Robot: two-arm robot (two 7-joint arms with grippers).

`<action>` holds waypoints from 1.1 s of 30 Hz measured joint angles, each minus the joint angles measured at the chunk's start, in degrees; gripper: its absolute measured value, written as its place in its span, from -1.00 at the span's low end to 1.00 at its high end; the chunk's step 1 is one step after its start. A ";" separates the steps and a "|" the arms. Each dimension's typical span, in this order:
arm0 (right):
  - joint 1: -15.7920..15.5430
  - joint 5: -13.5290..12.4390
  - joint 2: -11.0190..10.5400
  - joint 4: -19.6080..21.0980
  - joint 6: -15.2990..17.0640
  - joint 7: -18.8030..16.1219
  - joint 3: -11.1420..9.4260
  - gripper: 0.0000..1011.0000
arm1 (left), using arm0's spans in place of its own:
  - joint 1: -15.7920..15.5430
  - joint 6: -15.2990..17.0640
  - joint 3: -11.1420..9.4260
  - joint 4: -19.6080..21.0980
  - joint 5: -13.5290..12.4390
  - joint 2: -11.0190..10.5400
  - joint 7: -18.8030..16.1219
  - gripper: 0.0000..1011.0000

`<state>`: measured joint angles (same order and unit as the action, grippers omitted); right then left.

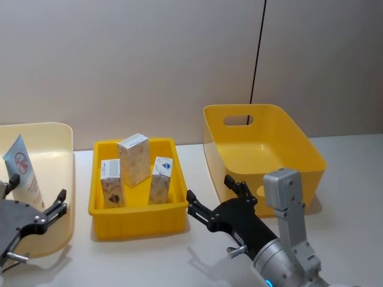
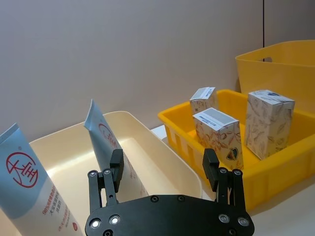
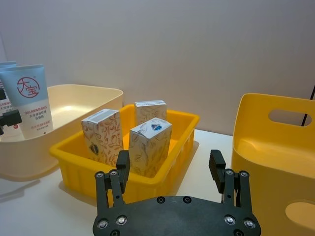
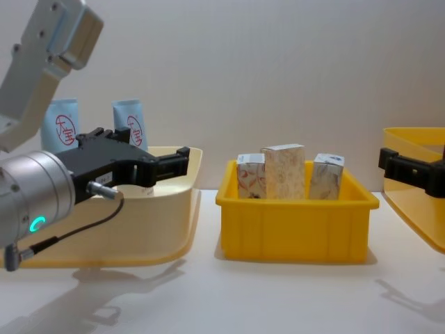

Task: Bimanual collaborative sorting of washing and personal care products

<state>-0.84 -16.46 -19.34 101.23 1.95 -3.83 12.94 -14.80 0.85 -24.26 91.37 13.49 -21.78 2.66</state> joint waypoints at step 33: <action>0.00 0.00 0.00 0.00 0.00 0.00 0.00 0.98 | -0.36 2.50 6.38 -2.49 8.57 2.34 4.59 0.98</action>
<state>-0.84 -16.47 -19.34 101.23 1.95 -3.83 12.94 -15.15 3.35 -17.88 88.89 22.06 -19.44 7.24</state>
